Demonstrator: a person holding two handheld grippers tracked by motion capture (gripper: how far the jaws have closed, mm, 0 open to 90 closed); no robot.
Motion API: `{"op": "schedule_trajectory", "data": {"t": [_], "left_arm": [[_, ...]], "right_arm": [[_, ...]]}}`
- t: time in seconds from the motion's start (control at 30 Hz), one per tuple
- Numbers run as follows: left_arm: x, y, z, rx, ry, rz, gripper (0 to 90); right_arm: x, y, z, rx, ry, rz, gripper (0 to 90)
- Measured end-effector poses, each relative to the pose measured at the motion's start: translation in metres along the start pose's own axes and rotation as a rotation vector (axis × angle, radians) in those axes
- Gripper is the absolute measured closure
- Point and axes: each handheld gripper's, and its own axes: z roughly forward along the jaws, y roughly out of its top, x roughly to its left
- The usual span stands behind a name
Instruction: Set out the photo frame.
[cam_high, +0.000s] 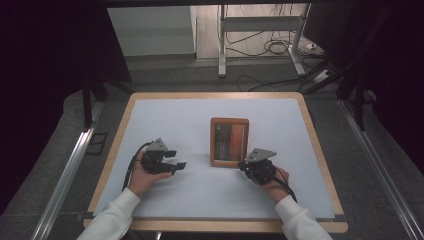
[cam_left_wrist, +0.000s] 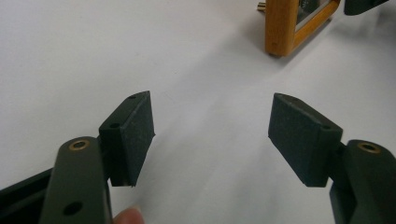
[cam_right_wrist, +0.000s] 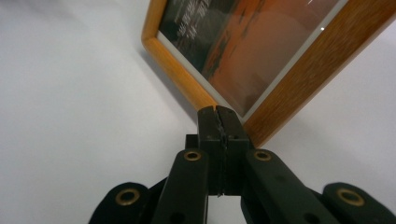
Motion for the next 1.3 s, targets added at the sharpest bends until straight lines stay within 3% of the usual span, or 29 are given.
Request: {"op": "schedule_trajectory", "data": {"t": [0.3,0.4,0.43,0.6,0.7,0.8,0.93,1.1,1.3], "left_arm": [[-0.003,-0.002,-0.004,0.001,0.022,0.016,30.6],[-0.005,-0.002,-0.007,-0.008,0.029,0.017,30.6],[-0.006,-0.003,-0.008,-0.012,0.031,0.017,30.6],[-0.012,-0.003,-0.009,-0.014,0.04,0.023,30.8],[-0.018,-0.004,-0.01,-0.014,0.066,0.058,31.2],[-0.021,-0.005,-0.011,-0.015,0.071,0.061,31.1],[-0.023,-0.007,-0.012,-0.008,0.082,0.06,30.9],[-0.022,-0.007,-0.011,-0.003,0.082,0.06,30.5],[-0.021,-0.008,-0.011,0.002,0.079,0.063,30.5]], "right_arm": [[-0.005,-0.005,-0.021,-0.029,-0.026,0.018,89.1],[-0.011,-0.018,-0.037,-0.03,-0.04,0.059,86.7],[-0.014,-0.023,-0.043,-0.03,-0.044,0.074,83.4],[-0.028,-0.056,-0.069,-0.062,-0.086,0.197,46.6],[-0.036,-0.074,-0.083,-0.076,-0.117,0.261,39.4],[-0.042,-0.084,-0.092,-0.087,-0.149,0.297,35.8],[-0.047,-0.086,-0.093,-0.091,-0.162,0.313,33.2],[-0.046,-0.087,-0.087,-0.058,-0.164,0.29,30.4],[-0.046,-0.086,-0.086,-0.058,-0.171,0.288,29.9]]}}
